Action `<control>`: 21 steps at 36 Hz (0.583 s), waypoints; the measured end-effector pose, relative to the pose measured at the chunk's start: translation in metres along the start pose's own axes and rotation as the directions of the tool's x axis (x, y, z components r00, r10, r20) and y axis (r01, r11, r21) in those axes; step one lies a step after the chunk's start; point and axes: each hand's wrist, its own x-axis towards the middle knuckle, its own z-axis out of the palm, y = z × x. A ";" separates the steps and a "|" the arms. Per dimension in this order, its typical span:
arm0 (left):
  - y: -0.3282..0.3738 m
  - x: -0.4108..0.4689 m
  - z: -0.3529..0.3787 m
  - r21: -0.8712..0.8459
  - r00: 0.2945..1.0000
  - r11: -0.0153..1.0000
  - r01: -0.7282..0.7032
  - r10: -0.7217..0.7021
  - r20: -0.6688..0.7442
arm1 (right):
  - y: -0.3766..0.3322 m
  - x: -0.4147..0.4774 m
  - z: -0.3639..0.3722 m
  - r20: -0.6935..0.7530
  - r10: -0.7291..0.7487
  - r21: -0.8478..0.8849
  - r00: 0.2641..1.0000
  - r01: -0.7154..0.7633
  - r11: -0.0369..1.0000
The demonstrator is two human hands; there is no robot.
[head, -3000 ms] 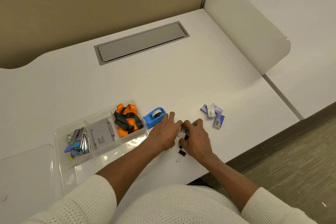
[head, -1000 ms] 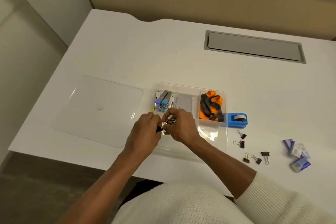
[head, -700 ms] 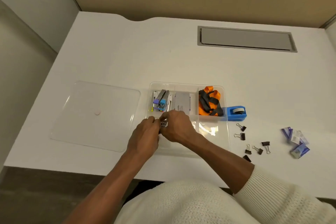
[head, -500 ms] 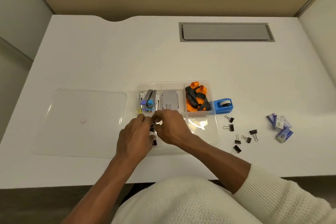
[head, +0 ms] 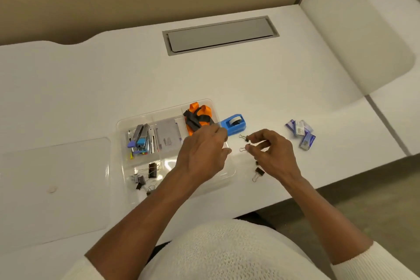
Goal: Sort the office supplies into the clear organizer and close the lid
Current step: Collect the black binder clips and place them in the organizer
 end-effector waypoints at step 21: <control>0.048 0.097 0.116 0.281 0.878 0.870 -0.405 0.285 0.384 | 0.094 0.010 -0.021 0.235 -0.052 -0.516 0.971 0.170 0.839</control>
